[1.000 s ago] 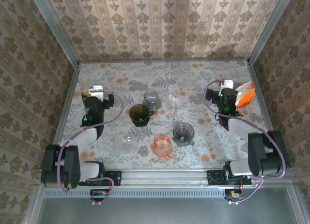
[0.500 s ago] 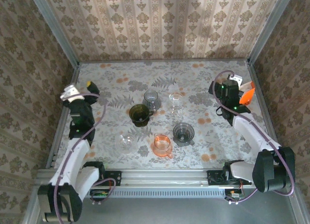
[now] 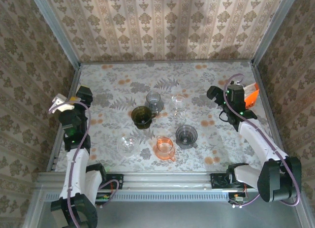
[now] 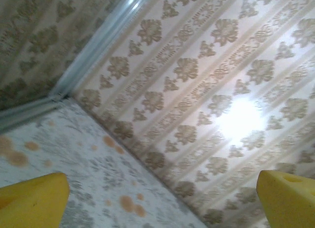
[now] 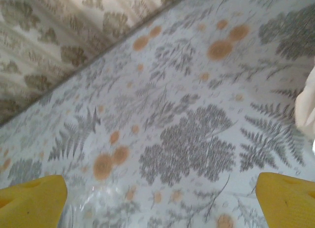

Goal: Place the coffee filter in the dripper

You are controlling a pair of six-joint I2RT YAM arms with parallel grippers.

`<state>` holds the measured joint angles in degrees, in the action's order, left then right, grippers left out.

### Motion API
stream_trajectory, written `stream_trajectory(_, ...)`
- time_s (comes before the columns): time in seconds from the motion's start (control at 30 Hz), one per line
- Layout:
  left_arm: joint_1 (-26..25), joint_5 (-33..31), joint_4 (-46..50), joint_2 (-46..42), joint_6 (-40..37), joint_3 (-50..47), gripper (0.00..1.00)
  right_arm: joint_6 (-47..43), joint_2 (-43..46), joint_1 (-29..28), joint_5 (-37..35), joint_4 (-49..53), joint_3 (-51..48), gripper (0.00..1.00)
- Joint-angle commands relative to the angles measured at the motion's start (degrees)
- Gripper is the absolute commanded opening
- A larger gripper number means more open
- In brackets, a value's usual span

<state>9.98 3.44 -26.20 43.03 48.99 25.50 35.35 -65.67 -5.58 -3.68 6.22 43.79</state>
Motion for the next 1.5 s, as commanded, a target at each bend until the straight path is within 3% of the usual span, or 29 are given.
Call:
stream_trajectory(0.0,0.8,7.9,-2.2,0.0,6.1,1.0,1.00,-1.8,4.3,-3.0,5.5,10.0,0.8,1.00)
stream_trajectory(0.23,-3.2,17.3,4.0,1.2,4.9,3.4,0.95,-2.3,14.6,-17.5,2.8,21.5,-4.9,0.97)
stream_trajectory(0.47,-19.0,18.9,16.5,1.1,-4.3,7.4,0.91,4.1,28.1,-27.2,0.7,31.1,-10.9,0.91)
stream_trajectory(0.67,-26.3,20.6,27.4,0.5,-6.5,6.9,0.83,5.1,29.6,-33.9,-1.4,34.4,-12.0,0.87)
stream_trajectory(0.97,-28.4,18.7,40.0,-7.3,-7.4,2.4,0.80,7.3,24.1,-47.3,-7.2,33.2,-12.2,0.80)
stream_trajectory(1.13,-28.5,19.1,40.3,-7.8,-6.6,0.7,0.80,6.7,19.6,-48.6,-9.3,30.3,-12.7,0.71)
stream_trajectory(1.47,-28.4,18.7,39.4,-7.2,-6.8,0.9,0.81,3.2,16.5,-48.6,-9.6,27.3,-13.9,0.71)
